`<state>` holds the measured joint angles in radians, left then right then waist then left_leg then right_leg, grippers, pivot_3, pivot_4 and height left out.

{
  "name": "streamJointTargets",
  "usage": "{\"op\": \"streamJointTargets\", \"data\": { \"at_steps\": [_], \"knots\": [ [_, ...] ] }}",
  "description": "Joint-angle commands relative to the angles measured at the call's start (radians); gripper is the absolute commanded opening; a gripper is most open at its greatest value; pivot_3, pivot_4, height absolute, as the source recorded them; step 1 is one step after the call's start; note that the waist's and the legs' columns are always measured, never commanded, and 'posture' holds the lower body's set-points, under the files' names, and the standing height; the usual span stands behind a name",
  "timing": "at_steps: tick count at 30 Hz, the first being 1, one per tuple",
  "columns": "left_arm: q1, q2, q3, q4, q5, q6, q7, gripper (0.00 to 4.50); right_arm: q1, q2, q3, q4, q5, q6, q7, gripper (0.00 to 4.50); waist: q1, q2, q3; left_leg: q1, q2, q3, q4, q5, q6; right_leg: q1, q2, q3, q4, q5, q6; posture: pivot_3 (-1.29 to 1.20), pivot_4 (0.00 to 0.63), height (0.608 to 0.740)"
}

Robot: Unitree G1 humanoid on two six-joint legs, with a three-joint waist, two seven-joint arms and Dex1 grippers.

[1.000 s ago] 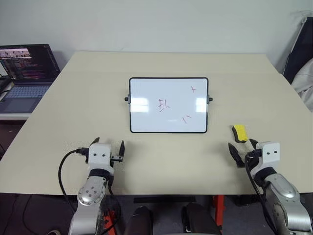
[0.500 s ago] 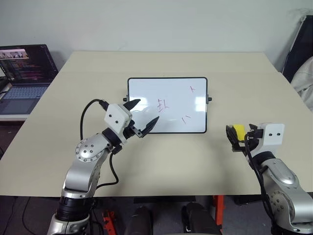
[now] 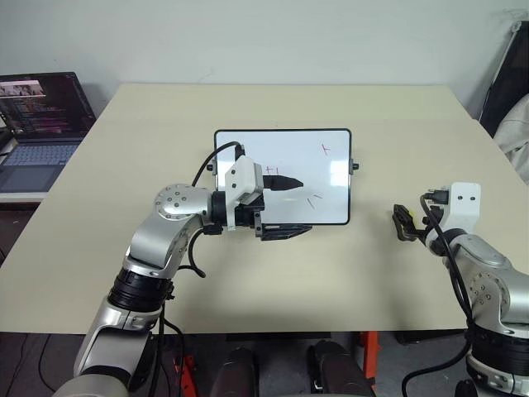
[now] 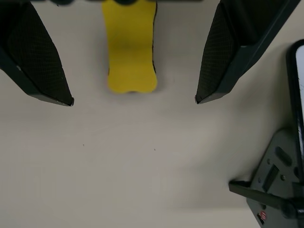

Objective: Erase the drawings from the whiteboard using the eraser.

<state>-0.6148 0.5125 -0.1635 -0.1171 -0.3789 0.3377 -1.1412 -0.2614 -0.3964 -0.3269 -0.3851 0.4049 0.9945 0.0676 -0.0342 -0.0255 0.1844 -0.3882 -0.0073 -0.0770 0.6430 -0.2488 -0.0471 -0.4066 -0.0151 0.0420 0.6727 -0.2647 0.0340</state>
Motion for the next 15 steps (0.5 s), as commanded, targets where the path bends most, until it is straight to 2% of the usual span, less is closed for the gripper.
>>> {"op": "streamJointTargets", "data": {
  "at_steps": [1, 15],
  "knots": [
    [-0.033, 0.016, 0.010, -0.004, -0.004, -0.013, -0.016, 4.50, -0.012, -0.013, 0.007, -0.003, -0.006, -0.006, 0.018, 4.49, 0.001, 0.000, 0.000, 0.000, 0.000, 0.000, 0.000, 0.000, 0.000, 0.000, 0.000, 0.000, 0.000, -0.001, 0.001, 0.00, 0.150, 0.740],
    [-0.014, 0.039, 0.016, -0.034, -0.006, 0.000, 0.000, 4.50, 0.028, -0.005, 0.053, 0.060, -0.078, -0.059, 0.032, 4.49, 0.001, 0.000, 0.000, 0.000, 0.000, 0.000, 0.000, 0.000, 0.000, 0.000, 0.000, 0.000, 0.000, -0.001, 0.001, 0.00, 0.150, 0.740]
  ]
}}
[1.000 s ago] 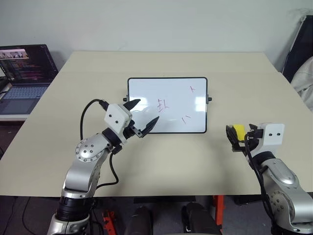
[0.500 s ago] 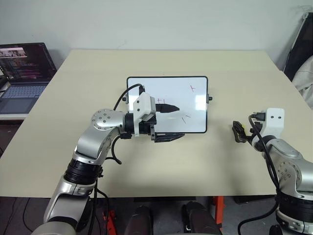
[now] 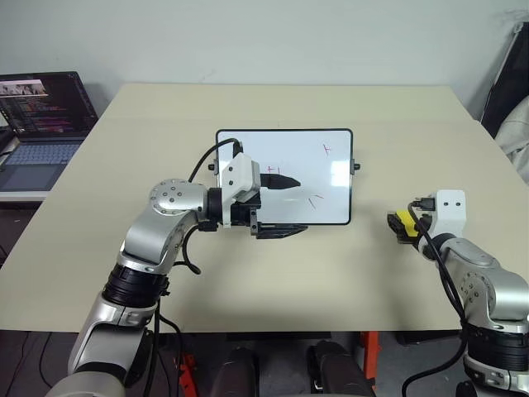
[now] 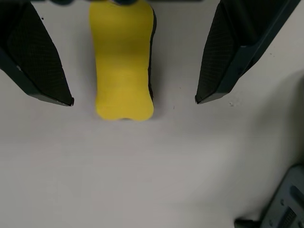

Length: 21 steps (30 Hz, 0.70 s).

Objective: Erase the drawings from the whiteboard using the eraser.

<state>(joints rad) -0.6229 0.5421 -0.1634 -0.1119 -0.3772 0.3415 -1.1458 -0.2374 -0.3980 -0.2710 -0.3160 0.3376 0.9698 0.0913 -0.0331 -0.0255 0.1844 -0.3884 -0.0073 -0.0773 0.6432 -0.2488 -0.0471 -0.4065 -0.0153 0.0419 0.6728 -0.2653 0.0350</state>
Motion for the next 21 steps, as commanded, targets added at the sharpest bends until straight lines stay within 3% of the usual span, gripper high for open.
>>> {"op": "streamJointTargets", "data": {
  "at_steps": [1, 3, 6, 14, 21],
  "knots": [
    [-0.004, 0.010, 0.016, -0.039, -0.007, -0.004, 0.005, 4.50, 0.006, 0.000, -0.005, -0.004, -0.015, -0.042, 0.007, 4.49, 0.000, 0.000, 0.000, 0.000, 0.000, 0.000, 0.000, 0.000, 0.000, 0.000, 0.000, 0.000, 0.000, 0.000, 0.000, 0.00, 0.150, 0.740],
    [-0.002, 0.012, 0.016, -0.039, -0.005, -0.006, 0.006, 4.50, 0.006, 0.004, -0.007, 0.008, -0.019, -0.052, 0.009, 4.49, 0.000, 0.000, 0.000, 0.000, 0.000, 0.000, 0.000, 0.000, 0.000, 0.000, 0.000, 0.000, 0.000, 0.000, 0.000, 0.00, 0.150, 0.740],
    [0.001, 0.013, 0.015, -0.039, -0.004, -0.007, 0.007, 4.50, 0.006, 0.004, -0.007, 0.024, -0.027, -0.062, 0.015, 3.87, 0.000, 0.000, 0.000, 0.000, 0.000, 0.000, 0.000, 0.000, 0.000, 0.000, 0.000, 0.000, 0.000, 0.000, 0.000, 0.00, 0.150, 0.740],
    [0.013, 0.011, 0.016, -0.037, 0.002, -0.013, 0.017, 4.50, -0.006, 0.010, -0.010, 0.065, -0.039, -0.079, 0.021, 1.08, 0.000, 0.000, 0.000, 0.000, 0.000, 0.000, 0.000, 0.000, 0.000, 0.000, 0.000, 0.000, 0.000, 0.001, -0.001, 0.00, 0.150, 0.740],
    [0.049, 0.013, 0.032, -0.053, 0.000, 0.009, 0.059, 4.50, 0.001, 0.012, -0.012, 0.040, -0.036, -0.080, 0.027, 1.00, 0.000, 0.000, 0.000, 0.000, 0.000, 0.000, 0.001, 0.000, 0.000, 0.000, 0.000, 0.000, 0.001, 0.001, -0.002, 0.00, 0.150, 0.740]
  ]
}}
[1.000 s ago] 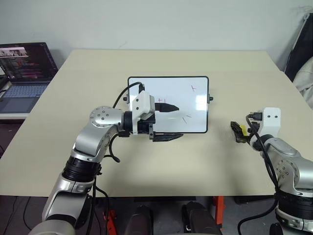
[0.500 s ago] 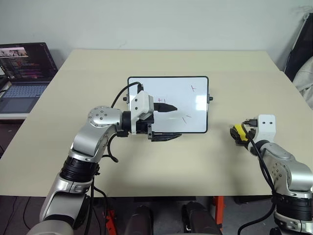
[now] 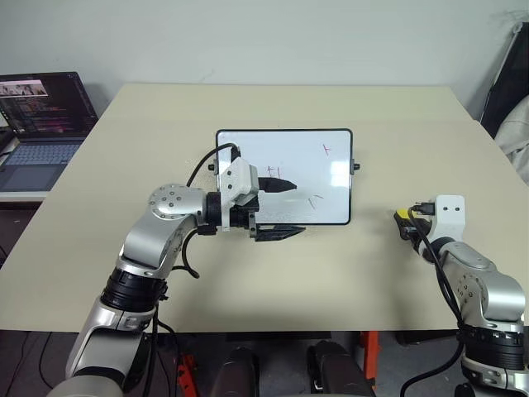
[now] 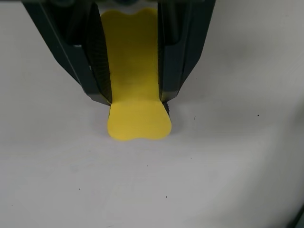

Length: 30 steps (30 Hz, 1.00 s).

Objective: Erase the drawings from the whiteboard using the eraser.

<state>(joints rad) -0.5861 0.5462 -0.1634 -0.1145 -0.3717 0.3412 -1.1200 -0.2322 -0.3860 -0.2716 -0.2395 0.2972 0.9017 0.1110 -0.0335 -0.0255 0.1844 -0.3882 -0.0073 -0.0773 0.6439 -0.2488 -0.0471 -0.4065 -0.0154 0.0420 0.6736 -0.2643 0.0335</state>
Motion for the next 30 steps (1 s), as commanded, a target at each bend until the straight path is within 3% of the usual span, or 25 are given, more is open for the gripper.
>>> {"op": "streamJointTargets", "data": {
  "at_steps": [1, 7, 12, 19, 30],
  "knots": [
    [0.028, 0.011, 0.049, -0.059, -0.007, 0.027, 0.062, 4.50, 0.003, -0.002, -0.008, -0.065, 0.009, -0.016, 0.015, 1.00, 0.000, 0.000, 0.000, 0.000, 0.000, 0.000, 0.000, 0.000, 0.000, 0.000, 0.000, 0.000, 0.000, 0.000, 0.000, 0.00, 0.150, 0.740],
    [0.140, 0.011, 0.107, -0.104, 0.091, 0.071, 0.293, 4.50, 0.042, -0.025, 0.056, -0.274, 0.028, -0.006, 0.078, 1.00, -0.002, 0.000, 0.000, 0.001, 0.001, -0.001, 0.000, 0.000, 0.000, 0.000, 0.000, 0.000, 0.001, 0.000, 0.001, 0.00, 0.150, 0.740],
    [0.184, -0.001, 0.094, -0.170, 0.100, 0.098, 0.347, 4.50, -0.069, -0.047, 0.181, -0.324, -0.010, -0.005, 0.091, 1.00, 0.000, 0.000, 0.000, 0.001, 0.000, -0.001, 0.001, 0.000, 0.000, 0.000, -0.001, 0.000, 0.001, -0.001, 0.002, 0.00, 0.150, 0.740],
    [0.126, -0.003, 0.083, -0.148, 0.082, 0.117, 0.329, 4.50, -0.370, -0.041, 0.372, -0.050, -0.142, -0.117, 0.121, 1.00, 0.000, 0.000, 0.000, 0.002, 0.000, 0.000, 0.001, 0.000, 0.000, 0.001, -0.001, 0.000, 0.001, 0.000, 0.001, 0.00, 0.150, 0.740],
    [0.060, -0.005, 0.067, -0.079, 0.102, 0.083, 0.310, 4.50, -0.607, 0.009, 0.441, 0.411, -0.276, -0.384, 0.177, 1.00, 0.001, 0.000, 0.000, 0.001, -0.001, 0.000, 0.000, 0.000, 0.000, 0.000, -0.002, -0.001, 0.000, 0.000, 0.000, 0.00, 0.150, 0.740]
  ]
}}
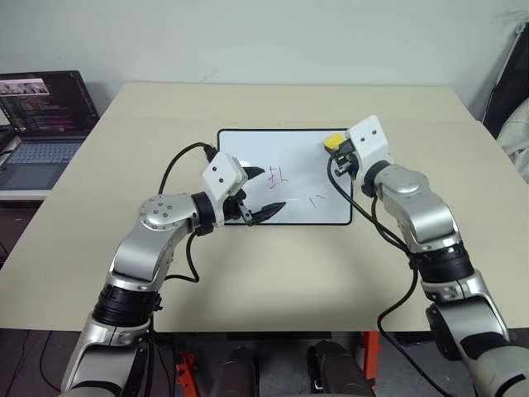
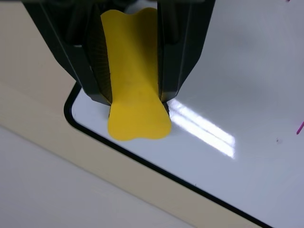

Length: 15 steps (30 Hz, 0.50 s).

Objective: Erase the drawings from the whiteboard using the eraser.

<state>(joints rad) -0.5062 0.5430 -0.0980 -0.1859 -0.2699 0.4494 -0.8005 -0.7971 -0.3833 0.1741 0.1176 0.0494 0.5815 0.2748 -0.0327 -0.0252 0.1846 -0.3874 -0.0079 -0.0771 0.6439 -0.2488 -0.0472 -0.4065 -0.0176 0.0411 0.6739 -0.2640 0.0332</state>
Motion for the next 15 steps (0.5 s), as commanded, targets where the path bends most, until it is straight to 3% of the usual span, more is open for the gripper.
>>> {"op": "streamJointTargets", "data": {
  "at_steps": [1, 15],
  "knots": [
    [-0.021, -0.003, 0.001, -0.004, 0.001, -0.028, -0.009, 4.50, -0.047, 0.009, -0.004, 0.073, -0.033, -0.072, 0.020, 1.00, 0.000, 0.000, 0.000, 0.000, 0.000, 0.000, 0.000, 0.000, 0.000, 0.000, 0.000, 0.000, 0.000, 0.000, 0.000, 0.00, 0.150, 0.740],
    [-0.028, -0.017, -0.013, 0.011, 0.007, -0.049, -0.010, 4.50, 0.067, -0.081, 0.093, 0.002, -0.116, 0.003, 0.212, 0.98, -0.004, -0.001, -0.001, 0.005, 0.000, 0.001, 0.001, 0.000, 0.000, 0.003, 0.000, 0.001, 0.004, 0.000, 0.000, 0.00, 0.150, 0.740]
  ]
}}
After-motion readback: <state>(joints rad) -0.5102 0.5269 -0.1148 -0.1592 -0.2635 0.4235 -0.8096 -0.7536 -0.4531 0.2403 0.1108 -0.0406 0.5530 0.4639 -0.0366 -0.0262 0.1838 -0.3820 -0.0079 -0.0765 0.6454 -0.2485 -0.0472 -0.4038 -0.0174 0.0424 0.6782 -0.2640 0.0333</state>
